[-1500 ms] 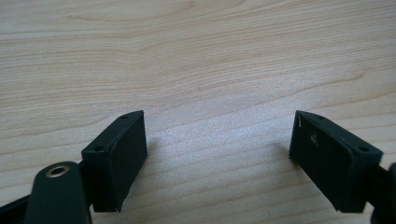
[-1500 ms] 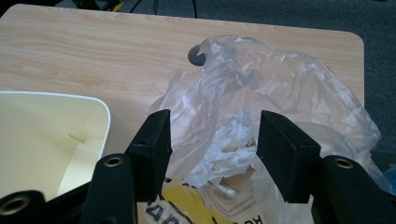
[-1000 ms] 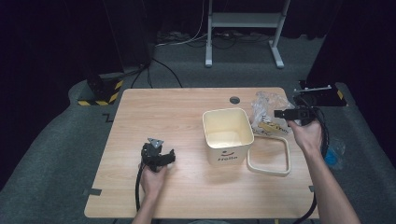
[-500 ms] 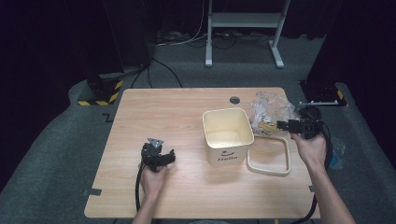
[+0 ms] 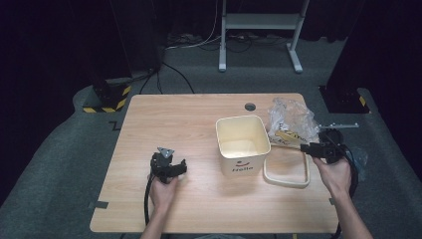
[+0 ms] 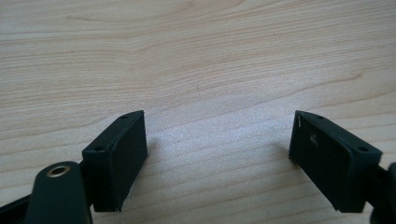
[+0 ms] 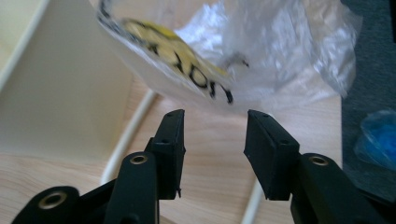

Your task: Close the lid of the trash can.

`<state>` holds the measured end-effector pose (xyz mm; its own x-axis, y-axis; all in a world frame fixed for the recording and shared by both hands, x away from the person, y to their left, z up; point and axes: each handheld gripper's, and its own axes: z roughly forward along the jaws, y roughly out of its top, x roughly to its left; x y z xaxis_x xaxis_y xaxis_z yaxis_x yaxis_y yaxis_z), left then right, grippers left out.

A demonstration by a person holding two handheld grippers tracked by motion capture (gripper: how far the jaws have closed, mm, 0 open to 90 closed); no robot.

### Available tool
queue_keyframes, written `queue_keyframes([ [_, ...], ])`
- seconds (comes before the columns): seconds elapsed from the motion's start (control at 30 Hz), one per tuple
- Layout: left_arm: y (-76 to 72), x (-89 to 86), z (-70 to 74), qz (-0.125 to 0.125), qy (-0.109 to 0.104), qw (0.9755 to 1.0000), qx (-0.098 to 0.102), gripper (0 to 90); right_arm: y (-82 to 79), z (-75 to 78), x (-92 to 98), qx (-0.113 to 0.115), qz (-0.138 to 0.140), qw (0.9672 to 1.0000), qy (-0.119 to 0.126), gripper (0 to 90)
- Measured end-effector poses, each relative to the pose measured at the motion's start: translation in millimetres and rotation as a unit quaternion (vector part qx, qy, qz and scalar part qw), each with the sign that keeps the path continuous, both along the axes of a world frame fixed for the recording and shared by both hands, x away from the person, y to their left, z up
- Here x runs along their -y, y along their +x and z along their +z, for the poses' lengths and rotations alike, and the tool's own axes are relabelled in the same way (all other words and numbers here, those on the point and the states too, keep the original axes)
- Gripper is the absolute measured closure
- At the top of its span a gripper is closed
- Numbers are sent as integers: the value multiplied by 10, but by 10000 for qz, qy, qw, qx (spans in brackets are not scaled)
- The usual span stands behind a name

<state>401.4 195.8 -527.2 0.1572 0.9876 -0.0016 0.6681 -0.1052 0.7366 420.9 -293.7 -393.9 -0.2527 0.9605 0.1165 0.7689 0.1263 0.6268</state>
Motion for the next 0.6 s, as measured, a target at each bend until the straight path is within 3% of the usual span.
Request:
queue_keyframes([
  [0.1,0,0,-1,5,0,10000,5,192,-9,-64,36,-87,-41,10000,-19,615],
  [0.23,0,0,0,2,0,10000,3,192,-7,-212,102,-322,-224,9986,-343,675],
  [0.6,-2,1,0,-1,1,10000,2,192,53,-494,140,-850,-311,9942,-577,705],
])
